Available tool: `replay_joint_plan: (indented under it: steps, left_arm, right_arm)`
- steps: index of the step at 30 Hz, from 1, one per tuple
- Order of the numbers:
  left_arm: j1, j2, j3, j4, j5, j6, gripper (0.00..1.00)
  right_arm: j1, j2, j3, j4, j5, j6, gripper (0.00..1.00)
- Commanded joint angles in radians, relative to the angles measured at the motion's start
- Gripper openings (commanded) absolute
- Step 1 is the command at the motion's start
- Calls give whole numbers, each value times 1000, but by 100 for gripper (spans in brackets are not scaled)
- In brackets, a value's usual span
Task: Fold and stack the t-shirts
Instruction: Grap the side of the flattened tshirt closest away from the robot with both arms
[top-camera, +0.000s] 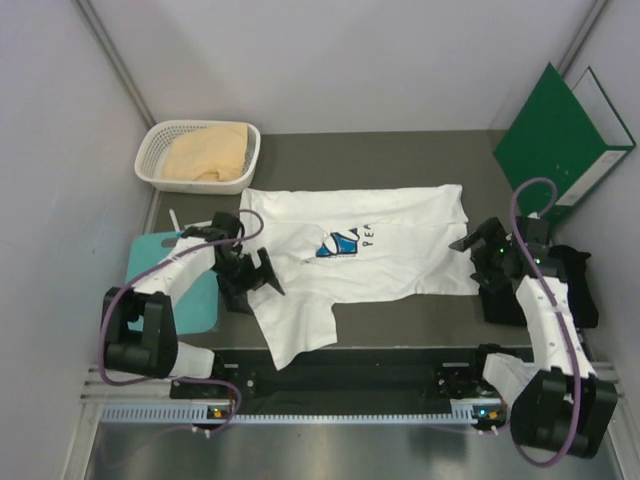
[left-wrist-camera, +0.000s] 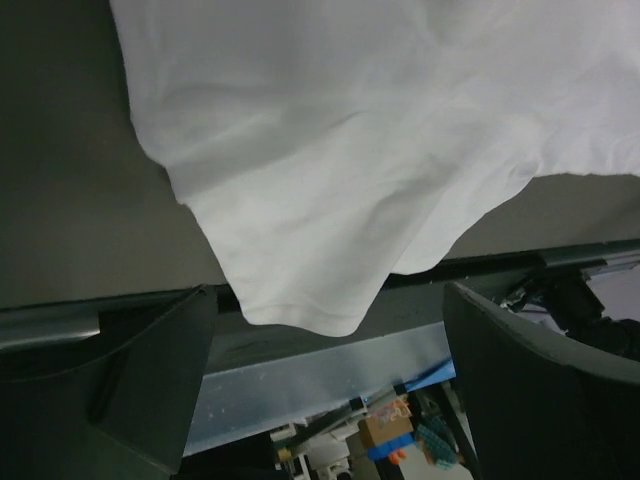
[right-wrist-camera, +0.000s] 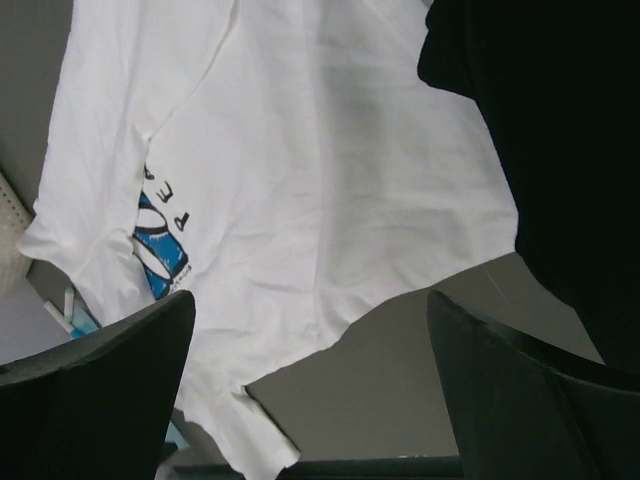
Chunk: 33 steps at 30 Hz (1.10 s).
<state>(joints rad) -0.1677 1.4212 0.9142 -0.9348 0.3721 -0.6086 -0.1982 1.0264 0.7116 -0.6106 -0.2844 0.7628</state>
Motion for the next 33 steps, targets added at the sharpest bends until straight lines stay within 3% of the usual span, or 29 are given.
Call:
replay_joint_plan:
  steps: [1, 3, 6, 9, 14, 20, 29, 33]
  left_arm:
    - [-4, -142, -152, 19, 113, -88, 99]
    - [-4, -195, -204, 8, 97, -92, 99]
    - [-4, -263, -225, -35, 77, -100, 99]
    - [-4, -320, -242, -30, 76, -138, 99]
    - [-6, -321, -245, -19, 67, -155, 99]
    - [-19, -289, -198, -25, 36, -123, 99]
    - [-180, -191, -109, -1, -33, -125, 99]
    - [-268, -191, -60, -32, -105, -88, 99]
  right_arm:
    - [8, -193, -53, -97, 146, 95, 96]
    - [8, -262, -83, -141, 169, 131, 93]
    - [8, -322, -160, -183, 145, 188, 77]
    - [8, -397, -254, -161, 110, 255, 75]
    - [8, -408, -383, -95, 80, 348, 57]
    - [6, -316, -426, 47, 100, 377, 57]
    - [5, -28, -330, 198, 149, 313, 56]
    - [5, 63, -314, 255, 148, 302, 37]
